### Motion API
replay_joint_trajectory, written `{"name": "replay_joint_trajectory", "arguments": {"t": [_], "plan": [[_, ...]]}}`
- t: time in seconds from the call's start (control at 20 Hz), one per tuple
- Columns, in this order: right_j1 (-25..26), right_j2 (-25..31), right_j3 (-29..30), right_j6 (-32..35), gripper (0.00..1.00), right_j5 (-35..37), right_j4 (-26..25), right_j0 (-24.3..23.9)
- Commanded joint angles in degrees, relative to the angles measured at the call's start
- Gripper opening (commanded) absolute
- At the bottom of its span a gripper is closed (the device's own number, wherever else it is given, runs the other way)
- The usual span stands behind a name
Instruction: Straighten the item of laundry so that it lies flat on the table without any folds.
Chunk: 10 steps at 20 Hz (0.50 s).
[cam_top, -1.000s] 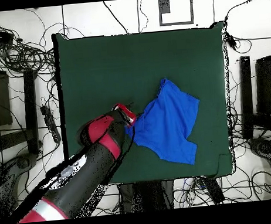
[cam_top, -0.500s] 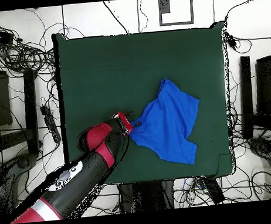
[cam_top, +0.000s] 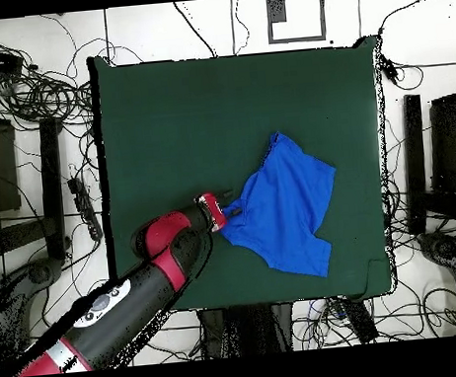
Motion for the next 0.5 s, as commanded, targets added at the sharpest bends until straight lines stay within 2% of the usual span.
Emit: {"name": "replay_joint_trajectory", "arguments": {"t": [0.05,0.15,0.25,0.3,0.35,0.4,0.45,0.5], "plan": [[7.8,2.8,1.1,17.6,1.0,9.6,4.5,0.0],[7.3,3.5,0.8,17.1,1.0,8.6,4.9,-0.6],[3.5,9.2,1.8,14.2,1.0,2.0,5.5,-3.4],[-0.2,15.0,2.8,11.7,1.0,-4.5,5.3,-6.6],[-2.3,18.2,3.5,10.2,1.0,-7.5,4.5,-8.5],[-8.1,27.2,5.9,7.1,1.0,-15.0,0.9,-14.6],[-10.1,30.5,6.5,6.0,1.0,-16.8,-1.2,-17.2],[-14.2,38.5,8.6,4.2,1.0,-22.0,-6.8,-23.8]]}}
